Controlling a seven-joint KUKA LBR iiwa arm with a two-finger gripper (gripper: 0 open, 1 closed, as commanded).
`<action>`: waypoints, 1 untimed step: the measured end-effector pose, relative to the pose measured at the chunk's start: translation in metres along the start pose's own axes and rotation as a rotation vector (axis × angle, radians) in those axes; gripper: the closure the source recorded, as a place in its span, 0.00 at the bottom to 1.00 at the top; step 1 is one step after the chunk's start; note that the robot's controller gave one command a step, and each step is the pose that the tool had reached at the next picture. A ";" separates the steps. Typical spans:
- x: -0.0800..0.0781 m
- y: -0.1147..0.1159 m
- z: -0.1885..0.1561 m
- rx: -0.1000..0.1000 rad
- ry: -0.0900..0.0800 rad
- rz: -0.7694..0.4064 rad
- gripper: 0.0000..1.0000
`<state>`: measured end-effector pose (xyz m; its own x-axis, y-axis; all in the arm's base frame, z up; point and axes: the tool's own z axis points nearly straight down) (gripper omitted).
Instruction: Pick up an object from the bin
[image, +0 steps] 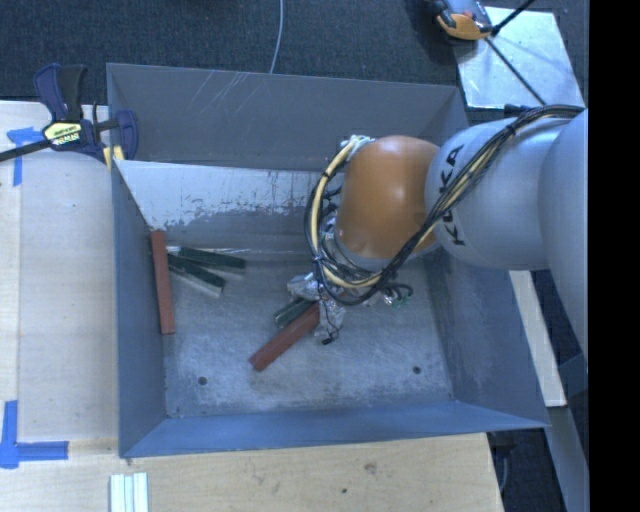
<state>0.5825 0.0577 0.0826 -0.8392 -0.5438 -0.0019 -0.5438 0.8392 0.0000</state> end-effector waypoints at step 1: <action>0.000 0.000 -0.010 -0.001 0.002 0.000 1.00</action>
Offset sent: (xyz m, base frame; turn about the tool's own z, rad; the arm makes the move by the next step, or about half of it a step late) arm 0.0001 0.0000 0.0244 0.0000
